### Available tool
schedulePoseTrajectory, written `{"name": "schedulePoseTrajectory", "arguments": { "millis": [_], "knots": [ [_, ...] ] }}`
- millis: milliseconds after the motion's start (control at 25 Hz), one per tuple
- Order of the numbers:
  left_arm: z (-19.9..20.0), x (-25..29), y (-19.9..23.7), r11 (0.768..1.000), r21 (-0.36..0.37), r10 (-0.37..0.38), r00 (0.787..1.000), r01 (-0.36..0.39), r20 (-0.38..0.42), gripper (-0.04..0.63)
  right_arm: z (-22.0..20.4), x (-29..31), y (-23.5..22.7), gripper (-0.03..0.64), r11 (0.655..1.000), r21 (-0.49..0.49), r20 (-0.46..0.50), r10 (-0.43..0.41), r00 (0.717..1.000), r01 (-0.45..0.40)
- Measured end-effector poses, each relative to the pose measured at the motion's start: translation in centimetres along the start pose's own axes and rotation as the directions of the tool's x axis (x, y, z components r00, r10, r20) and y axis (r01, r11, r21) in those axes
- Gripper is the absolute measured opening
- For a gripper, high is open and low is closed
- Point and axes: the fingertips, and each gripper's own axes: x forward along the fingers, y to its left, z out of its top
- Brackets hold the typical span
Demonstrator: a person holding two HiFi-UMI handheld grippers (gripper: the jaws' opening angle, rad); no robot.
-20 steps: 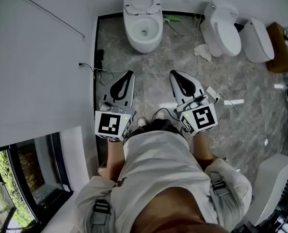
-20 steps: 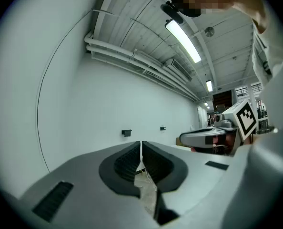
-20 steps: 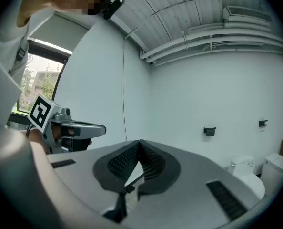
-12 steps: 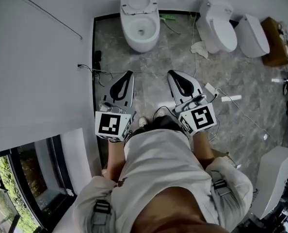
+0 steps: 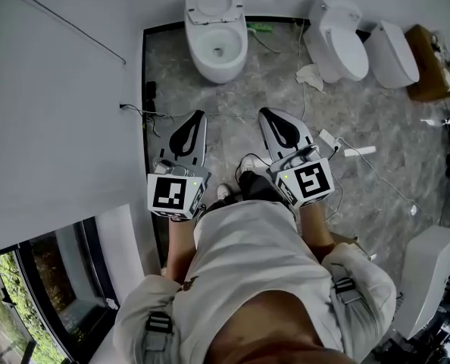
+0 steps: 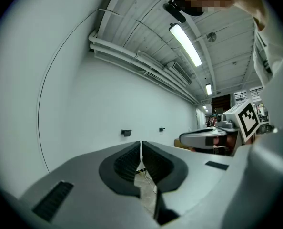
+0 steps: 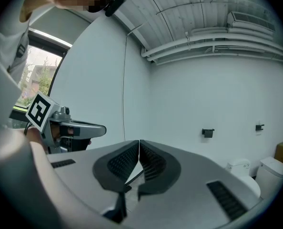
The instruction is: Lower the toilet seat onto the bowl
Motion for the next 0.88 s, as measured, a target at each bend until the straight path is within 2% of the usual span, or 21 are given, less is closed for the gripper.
{"name": "schedulePoseTrajectory", "arguments": {
  "millis": [440, 680, 880],
  "knots": [
    [-0.2, 7.7, -0.5, 0.999, 0.041, 0.034, 0.999, -0.033, -0.029, 0.032, -1.5, 2.9, -7.6, 0.021, 0.999, 0.046, 0.013, 0.028, 1.0, -0.028],
    [0.1, 12.4, -1.2, 0.996, 0.056, 0.073, 0.996, -0.071, -0.048, 0.032, -1.4, 4.4, -12.6, 0.021, 0.997, 0.05, 0.024, 0.064, 0.998, -0.065],
    [0.2, 14.8, -1.5, 0.992, 0.068, 0.112, 0.993, -0.108, -0.049, 0.032, -1.6, 5.5, -15.0, 0.021, 0.993, 0.055, 0.032, 0.102, 0.994, -0.104]
  ]
}}
